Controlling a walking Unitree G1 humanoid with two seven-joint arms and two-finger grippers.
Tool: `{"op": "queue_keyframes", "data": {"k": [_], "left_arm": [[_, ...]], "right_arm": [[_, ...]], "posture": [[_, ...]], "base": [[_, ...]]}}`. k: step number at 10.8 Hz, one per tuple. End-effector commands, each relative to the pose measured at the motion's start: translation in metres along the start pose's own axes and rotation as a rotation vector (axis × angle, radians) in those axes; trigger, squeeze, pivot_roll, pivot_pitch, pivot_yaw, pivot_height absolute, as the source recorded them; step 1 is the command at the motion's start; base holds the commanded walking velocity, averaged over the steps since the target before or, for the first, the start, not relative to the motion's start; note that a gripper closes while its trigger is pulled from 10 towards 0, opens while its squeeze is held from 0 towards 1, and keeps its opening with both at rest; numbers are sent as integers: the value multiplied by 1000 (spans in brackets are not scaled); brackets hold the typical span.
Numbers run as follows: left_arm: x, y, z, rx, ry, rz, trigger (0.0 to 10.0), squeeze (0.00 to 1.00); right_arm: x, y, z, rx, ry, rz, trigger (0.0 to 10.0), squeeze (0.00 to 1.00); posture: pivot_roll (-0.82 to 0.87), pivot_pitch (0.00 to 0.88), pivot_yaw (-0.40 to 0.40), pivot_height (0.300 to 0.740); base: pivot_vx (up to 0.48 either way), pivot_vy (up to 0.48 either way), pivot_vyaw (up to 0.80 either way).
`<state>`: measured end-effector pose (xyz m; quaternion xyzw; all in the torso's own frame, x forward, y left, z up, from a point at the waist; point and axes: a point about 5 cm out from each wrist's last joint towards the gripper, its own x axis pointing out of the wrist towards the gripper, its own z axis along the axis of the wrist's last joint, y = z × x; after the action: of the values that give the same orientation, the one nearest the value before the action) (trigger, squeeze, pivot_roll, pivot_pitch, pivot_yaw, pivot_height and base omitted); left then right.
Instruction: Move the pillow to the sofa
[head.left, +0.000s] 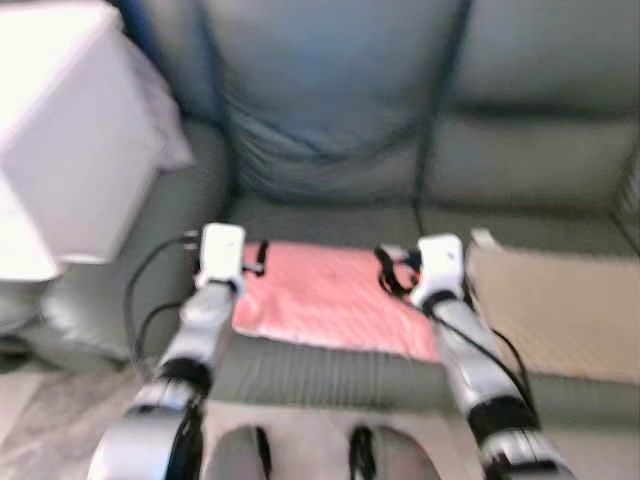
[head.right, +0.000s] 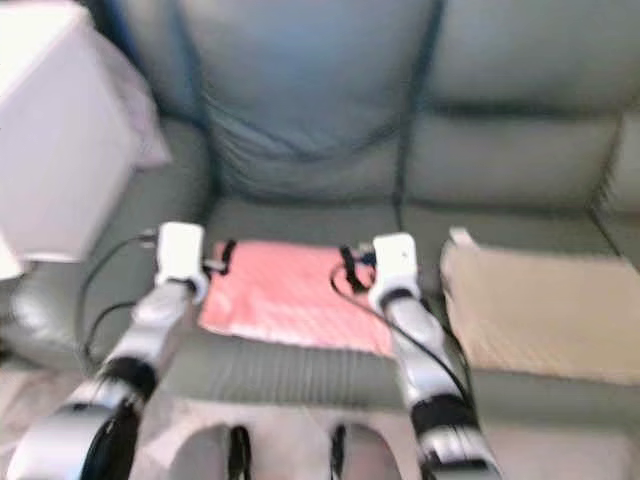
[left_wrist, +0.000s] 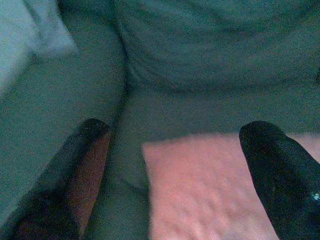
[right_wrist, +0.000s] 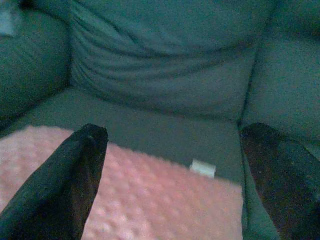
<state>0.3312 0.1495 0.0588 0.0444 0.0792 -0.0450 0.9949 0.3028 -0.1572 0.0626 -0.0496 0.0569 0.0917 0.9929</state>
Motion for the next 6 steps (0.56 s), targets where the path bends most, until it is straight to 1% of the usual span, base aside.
{"op": "queue_keyframes", "data": {"k": [1,2,3,4,5,6], "left_arm": [[-8,8,7,3,-93,-13,10000,1000],[-18,11,6,1,-130,2,10000,1000],[-31,8,-3,7,-140,18,10000,1000],[-44,2,-12,-1,-144,11,10000,1000],[-53,-1,-12,-2,-164,6,10000,1000],[-71,1,-12,23,-185,29,10000,1000]], "right_arm": [[-12,0,2,-39,-44,17,10000,1000],[-25,0,0,-55,-65,22,10000,1000],[-40,6,-5,-70,-77,52,10000,1000],[-53,5,-11,-10,-67,-3,10000,1000],[-60,1,-10,-45,-94,-46,10000,1000],[-72,-7,-12,-118,-116,-141,10000,1000]], "posture": [[-42,0,40,740],[-33,0,36,740],[-18,0,22,740],[-5,0,0,740],[4,0,-14,740],[-11,0,-9,740]], "base": [[0,0,0],[0,0,0],[0,0,0],[0,0,0],[0,0,0],[0,0,0]]}}
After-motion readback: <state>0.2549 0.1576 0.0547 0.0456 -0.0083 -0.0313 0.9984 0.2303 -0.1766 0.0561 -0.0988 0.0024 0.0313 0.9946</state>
